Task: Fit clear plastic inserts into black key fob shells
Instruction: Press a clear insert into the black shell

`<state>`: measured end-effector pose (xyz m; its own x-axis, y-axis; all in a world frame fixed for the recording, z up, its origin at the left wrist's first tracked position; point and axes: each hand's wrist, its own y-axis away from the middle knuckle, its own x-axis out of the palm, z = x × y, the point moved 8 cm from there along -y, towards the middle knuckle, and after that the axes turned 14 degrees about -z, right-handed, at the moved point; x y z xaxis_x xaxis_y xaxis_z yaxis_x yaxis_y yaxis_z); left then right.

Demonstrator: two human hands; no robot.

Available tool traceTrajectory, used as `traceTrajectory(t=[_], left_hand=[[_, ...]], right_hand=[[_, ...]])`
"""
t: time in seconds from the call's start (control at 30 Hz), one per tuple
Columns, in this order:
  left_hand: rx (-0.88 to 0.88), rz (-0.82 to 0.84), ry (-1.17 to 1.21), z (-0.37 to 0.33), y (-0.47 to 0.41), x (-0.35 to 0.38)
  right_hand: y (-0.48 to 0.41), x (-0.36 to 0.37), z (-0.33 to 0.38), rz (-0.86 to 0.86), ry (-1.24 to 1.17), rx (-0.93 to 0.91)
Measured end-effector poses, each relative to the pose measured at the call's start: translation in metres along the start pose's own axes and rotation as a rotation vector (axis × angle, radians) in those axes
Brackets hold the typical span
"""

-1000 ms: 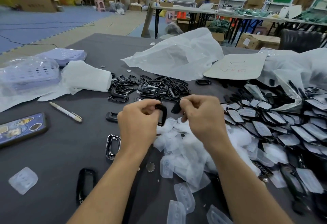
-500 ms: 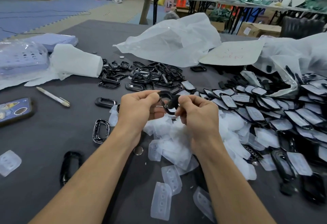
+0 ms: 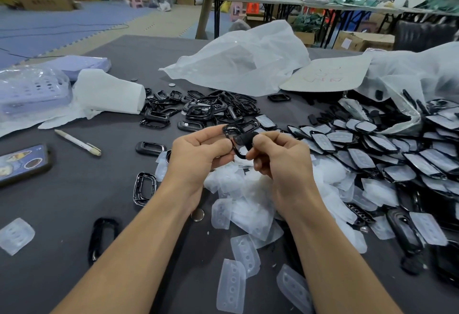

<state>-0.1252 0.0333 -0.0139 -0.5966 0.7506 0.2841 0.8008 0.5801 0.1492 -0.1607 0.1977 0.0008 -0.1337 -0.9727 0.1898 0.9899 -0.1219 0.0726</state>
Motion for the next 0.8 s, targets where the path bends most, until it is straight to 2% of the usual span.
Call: traceTrajectory(t=[0.3, 0.53, 0.67, 0.8], left_hand=[[0.046, -0.044, -0.009, -0.001, -0.017, 0.004], [-0.101, 0.092, 0.036, 0.005, -0.020, 0.012], [-0.107, 0.169, 0.030, 0.006, -0.013, 0.018], [-0.100, 0.167, 0.036, 0.006, -0.013, 0.017]], right_hand=[[-0.004, 0.001, 0.000, -0.042, -0.075, 0.030], [-0.009, -0.008, 0.004, -0.132, -0.091, -0.033], [-0.007, -0.011, 0.006, -0.138, -0.089, -0.060], [-0.006, -0.009, 0.010, -0.092, -0.054, -0.116]])
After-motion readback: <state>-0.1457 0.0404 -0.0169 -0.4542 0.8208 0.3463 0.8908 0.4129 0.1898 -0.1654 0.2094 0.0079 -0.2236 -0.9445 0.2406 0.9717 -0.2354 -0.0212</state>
